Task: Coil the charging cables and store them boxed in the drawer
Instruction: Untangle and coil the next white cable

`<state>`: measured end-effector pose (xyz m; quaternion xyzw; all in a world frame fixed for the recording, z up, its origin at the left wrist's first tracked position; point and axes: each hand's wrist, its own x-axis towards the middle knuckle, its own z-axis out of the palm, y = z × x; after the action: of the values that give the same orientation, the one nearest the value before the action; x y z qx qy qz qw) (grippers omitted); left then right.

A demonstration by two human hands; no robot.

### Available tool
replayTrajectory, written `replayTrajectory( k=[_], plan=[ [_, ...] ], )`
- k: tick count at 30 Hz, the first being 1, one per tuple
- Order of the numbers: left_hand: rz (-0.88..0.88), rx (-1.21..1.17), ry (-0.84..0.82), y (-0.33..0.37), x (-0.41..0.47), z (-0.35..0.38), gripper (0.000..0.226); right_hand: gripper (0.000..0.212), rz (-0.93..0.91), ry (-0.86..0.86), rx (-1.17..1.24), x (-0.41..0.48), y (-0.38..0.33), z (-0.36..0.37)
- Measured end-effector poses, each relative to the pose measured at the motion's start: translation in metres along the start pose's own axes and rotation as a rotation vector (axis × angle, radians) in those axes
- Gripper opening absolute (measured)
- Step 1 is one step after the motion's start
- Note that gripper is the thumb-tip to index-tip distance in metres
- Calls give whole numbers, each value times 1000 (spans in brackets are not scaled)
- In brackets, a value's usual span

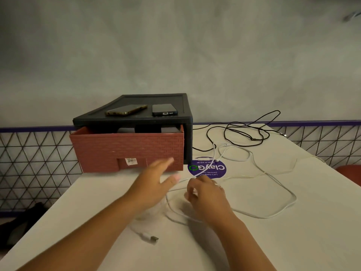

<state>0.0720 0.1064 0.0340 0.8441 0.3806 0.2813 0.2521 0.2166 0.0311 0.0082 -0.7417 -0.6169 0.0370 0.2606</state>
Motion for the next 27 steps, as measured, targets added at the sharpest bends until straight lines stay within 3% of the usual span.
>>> replayTrajectory(
  k=[2, 4, 6, 12, 17, 23, 27],
  plan=[
    [-23, -343, -88, 6, -16, 7, 27, 16, -1, 117, 73, 2, -1, -6],
    [2, -266, -84, 2, -23, 12, 9, 16, -14, 199, 161, 1, -3, -11],
    [18, -113, -47, -4, -25, 11, 14, 17, -9, 256, 258, -1, -1, -16],
    [-137, -3, 91, -46, -28, -6, 27, 16, 107, 305, 327, 2, 13, -21],
    [-274, 194, 125, -73, -31, -10, 25, 27, 179, 150, 153, 1, 17, -16],
    [-351, 148, 268, -87, -29, -23, 26, 54, 258, 29, 59, -1, 18, -19],
    [-399, 216, 290, -100, -35, -30, 26, 66, 221, -207, -5, -3, 15, -15]
  ],
)
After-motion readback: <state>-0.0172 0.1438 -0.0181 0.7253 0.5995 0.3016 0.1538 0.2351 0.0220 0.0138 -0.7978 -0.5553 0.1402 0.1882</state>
